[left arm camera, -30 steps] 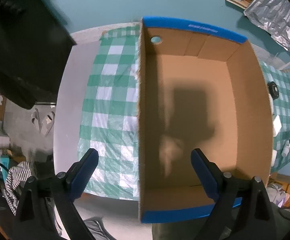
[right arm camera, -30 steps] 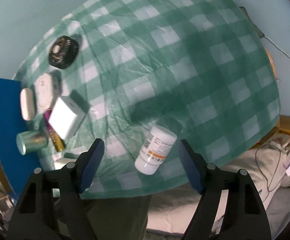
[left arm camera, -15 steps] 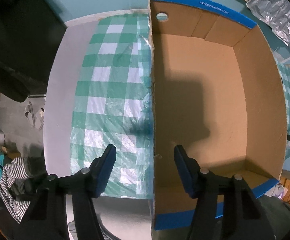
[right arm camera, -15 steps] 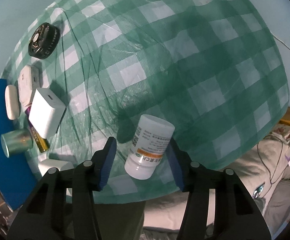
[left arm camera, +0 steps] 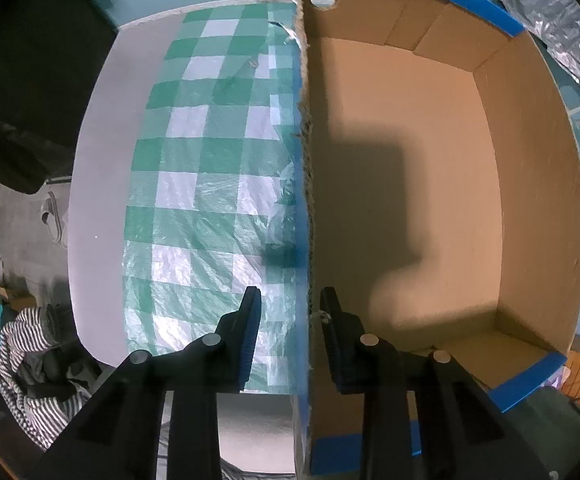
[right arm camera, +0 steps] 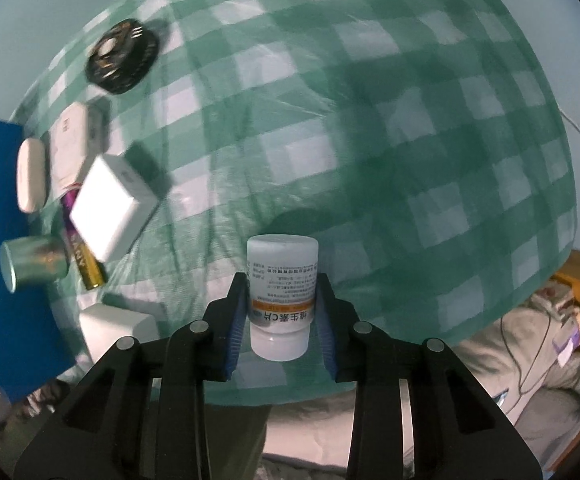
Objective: Organize rigid objects
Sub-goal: 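Lift the pill bottle with the right tool, lower it into the box, open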
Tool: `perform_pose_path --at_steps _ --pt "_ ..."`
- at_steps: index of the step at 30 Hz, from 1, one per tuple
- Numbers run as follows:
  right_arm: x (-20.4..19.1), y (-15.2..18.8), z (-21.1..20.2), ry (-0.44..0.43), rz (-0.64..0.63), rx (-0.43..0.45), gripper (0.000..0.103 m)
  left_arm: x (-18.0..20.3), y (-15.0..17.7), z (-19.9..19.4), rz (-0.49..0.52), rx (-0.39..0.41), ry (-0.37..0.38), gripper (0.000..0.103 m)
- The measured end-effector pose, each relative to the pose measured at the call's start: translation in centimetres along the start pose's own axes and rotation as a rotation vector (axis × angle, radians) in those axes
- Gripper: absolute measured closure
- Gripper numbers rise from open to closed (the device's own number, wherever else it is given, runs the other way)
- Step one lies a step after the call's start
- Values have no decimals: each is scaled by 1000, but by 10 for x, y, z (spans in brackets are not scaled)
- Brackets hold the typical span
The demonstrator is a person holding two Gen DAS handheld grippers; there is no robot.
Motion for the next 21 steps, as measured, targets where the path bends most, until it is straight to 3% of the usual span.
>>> perform_pose_path --at_steps 21 --pt "-127 -28 -23 -37 -278 -28 71 1 3 3 7 -11 28 74"
Point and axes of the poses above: each gripper's, at about its wrist camera, not at the fingertips, and z roughly the way its jaws point, x to its right, y to its underside, the point moved 7 cm from there along z, roughly the way its jaws point, and after that the axes turned 14 degrees about -y, right-handed, at the moved point
